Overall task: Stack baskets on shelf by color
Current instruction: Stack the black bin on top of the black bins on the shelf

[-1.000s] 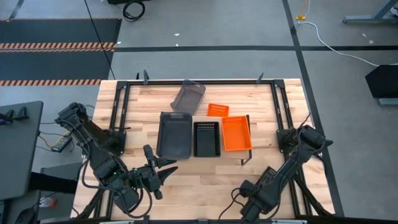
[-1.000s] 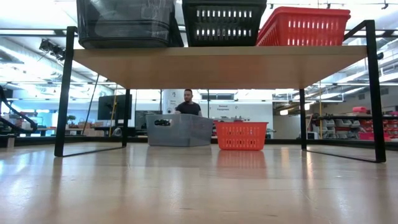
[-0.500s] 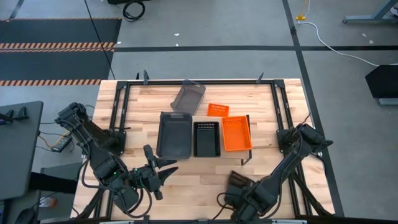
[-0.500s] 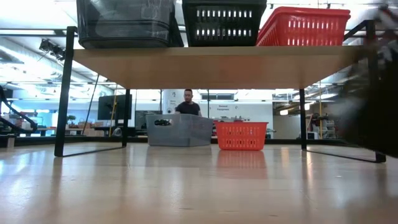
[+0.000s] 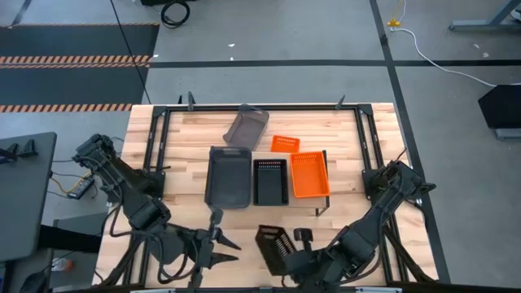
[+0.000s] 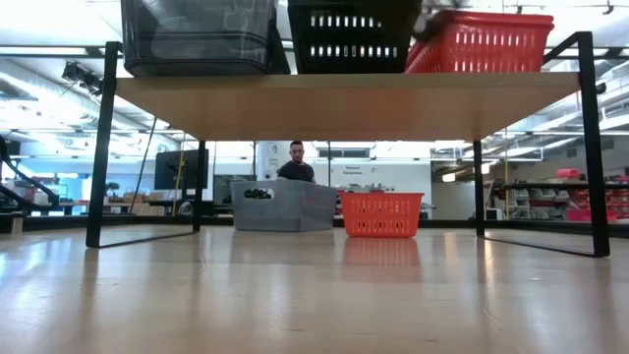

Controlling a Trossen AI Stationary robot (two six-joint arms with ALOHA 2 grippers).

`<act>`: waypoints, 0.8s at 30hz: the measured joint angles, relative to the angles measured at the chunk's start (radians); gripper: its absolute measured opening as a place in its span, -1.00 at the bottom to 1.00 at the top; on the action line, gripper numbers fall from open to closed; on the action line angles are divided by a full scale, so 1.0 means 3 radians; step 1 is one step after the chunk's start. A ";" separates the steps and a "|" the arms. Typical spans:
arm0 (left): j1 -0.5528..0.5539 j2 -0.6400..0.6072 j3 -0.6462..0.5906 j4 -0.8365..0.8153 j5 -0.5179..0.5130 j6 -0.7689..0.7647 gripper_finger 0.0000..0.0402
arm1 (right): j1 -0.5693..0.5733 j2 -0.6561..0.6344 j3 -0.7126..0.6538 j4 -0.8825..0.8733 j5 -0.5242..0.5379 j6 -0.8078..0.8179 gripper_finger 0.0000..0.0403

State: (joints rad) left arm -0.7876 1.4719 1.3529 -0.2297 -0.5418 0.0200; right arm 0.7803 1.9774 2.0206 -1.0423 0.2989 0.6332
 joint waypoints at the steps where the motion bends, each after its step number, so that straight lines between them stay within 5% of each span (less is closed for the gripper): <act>1: 0.0000 0.0000 0.0000 0.0038 0.0026 0.0000 -0.42 | 0.0011 -0.0001 0.0063 0.0001 0.0001 -0.0117 -0.91; 7: -0.0004 0.0001 0.0000 0.0145 -0.0017 -0.0003 -0.42 | 0.0094 -0.0003 0.0412 -0.0244 0.0269 -0.0773 -0.90; 14: -0.0002 0.0001 0.0000 0.0154 -0.0339 -0.0028 -0.42 | 0.0114 -0.0007 0.0708 -0.1093 0.1071 -0.0943 -0.90; 24: -0.0003 0.0001 0.0000 0.0153 -0.0568 -0.0141 -0.42 | -0.0197 -0.0009 0.0726 -0.1334 0.1228 -0.1133 -0.90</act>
State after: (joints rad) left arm -0.7883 1.4723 1.3529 -0.1838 -0.7124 -0.0223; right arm 0.7212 1.9747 2.2383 -1.4426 0.6674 0.2934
